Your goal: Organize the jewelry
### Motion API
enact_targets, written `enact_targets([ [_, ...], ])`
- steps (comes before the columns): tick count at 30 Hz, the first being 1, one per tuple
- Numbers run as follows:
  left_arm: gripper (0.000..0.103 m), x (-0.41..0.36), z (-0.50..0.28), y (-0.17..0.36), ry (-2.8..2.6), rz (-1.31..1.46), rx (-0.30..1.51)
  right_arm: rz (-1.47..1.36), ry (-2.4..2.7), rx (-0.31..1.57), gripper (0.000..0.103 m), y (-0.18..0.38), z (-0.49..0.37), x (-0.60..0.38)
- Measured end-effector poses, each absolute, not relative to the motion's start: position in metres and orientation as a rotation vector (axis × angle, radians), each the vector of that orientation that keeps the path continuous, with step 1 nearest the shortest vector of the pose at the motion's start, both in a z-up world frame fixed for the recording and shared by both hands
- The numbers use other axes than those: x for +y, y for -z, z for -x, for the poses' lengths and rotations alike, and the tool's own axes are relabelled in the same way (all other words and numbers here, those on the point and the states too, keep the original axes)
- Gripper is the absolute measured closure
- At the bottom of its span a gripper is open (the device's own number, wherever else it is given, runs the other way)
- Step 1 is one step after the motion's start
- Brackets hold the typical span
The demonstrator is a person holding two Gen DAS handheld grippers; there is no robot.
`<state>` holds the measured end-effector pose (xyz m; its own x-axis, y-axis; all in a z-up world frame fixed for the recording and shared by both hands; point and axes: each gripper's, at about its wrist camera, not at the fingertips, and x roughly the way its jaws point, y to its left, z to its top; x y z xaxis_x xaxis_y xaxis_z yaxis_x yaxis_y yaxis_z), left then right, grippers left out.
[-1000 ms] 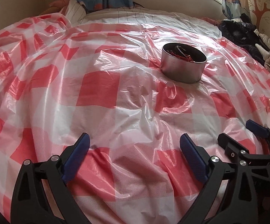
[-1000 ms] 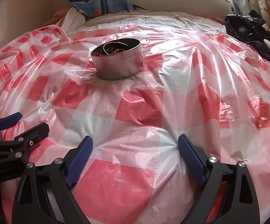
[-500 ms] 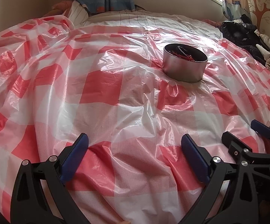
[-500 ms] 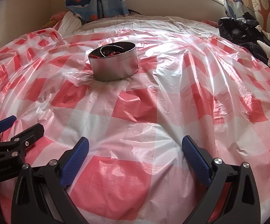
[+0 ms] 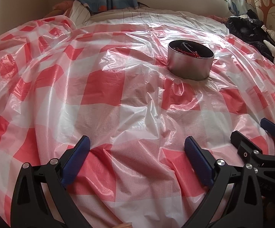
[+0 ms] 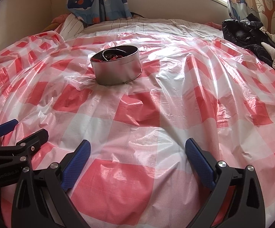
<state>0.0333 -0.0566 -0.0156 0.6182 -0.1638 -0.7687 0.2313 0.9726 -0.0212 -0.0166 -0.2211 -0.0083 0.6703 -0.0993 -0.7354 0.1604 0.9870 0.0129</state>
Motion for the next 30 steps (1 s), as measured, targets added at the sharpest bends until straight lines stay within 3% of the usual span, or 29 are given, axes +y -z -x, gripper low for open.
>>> enact_targets([
  [30,0.008,-0.0571,-0.0355,0.0180,0.220,-0.098,0.882,-0.075,0.149,0.828,0.008,0.0097,0.0158,-0.2210],
])
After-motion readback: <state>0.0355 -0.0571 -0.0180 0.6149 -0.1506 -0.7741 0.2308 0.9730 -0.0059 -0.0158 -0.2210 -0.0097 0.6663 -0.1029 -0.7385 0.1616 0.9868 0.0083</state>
